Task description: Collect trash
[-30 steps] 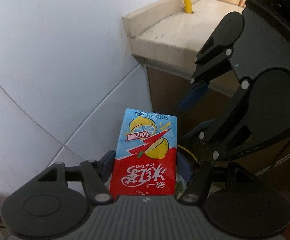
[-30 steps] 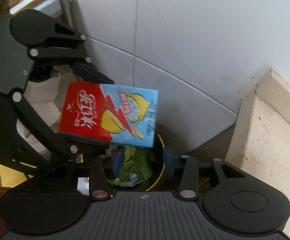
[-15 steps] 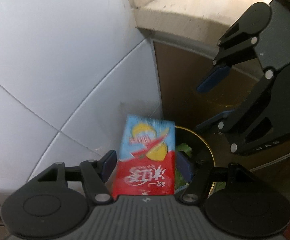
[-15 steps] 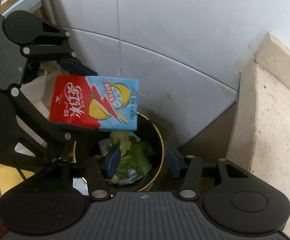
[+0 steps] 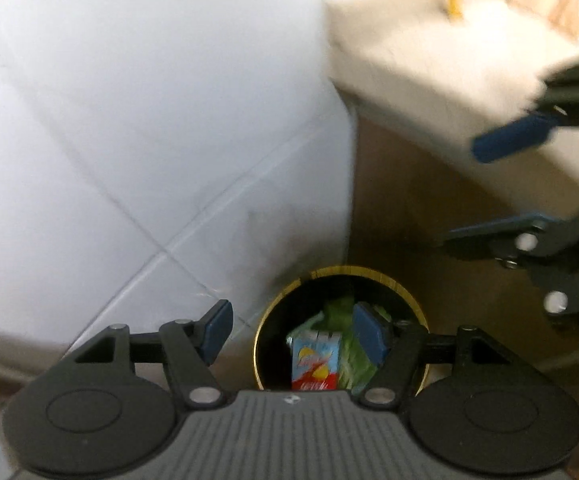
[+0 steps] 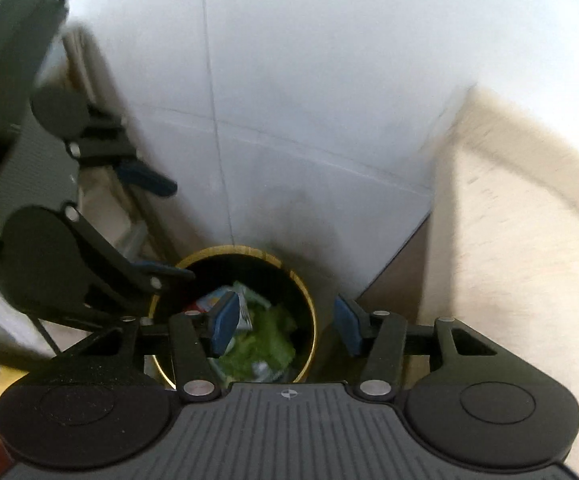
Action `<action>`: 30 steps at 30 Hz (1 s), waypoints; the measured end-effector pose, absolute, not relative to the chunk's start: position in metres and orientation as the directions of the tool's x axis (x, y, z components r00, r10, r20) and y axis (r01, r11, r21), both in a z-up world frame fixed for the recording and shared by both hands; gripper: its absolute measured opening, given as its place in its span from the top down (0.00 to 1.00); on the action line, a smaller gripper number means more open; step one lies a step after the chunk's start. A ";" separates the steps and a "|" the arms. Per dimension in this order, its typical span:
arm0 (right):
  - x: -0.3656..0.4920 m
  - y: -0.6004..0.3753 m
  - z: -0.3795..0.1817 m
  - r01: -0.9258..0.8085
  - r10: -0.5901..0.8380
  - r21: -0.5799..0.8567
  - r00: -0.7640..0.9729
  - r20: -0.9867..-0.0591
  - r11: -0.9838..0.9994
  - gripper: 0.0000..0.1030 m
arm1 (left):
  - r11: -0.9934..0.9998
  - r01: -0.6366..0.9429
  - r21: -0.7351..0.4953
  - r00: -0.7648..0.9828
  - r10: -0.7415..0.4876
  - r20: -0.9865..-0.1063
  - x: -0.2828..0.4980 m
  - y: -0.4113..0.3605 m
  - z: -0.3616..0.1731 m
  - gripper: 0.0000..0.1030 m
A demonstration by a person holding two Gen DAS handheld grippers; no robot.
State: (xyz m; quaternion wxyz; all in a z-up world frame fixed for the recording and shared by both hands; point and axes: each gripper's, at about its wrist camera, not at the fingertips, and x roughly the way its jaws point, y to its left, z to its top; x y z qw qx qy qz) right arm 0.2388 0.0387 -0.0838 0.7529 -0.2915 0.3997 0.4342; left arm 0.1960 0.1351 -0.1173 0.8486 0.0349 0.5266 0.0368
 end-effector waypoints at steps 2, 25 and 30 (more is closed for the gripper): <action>0.230 0.027 -0.059 -0.845 0.439 -0.116 0.384 -0.812 0.523 0.31 | 0.992 -0.089 0.088 0.481 0.120 -0.869 0.191 0.140 -0.097 0.41; 0.153 -0.067 -0.006 -0.659 0.465 -0.008 0.538 -0.703 0.752 0.21 | 0.879 -0.473 0.058 0.543 0.343 -0.766 0.096 0.062 -0.034 0.05; 0.152 -0.076 -0.009 -0.648 0.463 0.010 0.534 -0.707 0.762 0.21 | 0.867 -0.494 0.069 0.526 0.361 -0.770 0.092 0.051 -0.033 0.05</action>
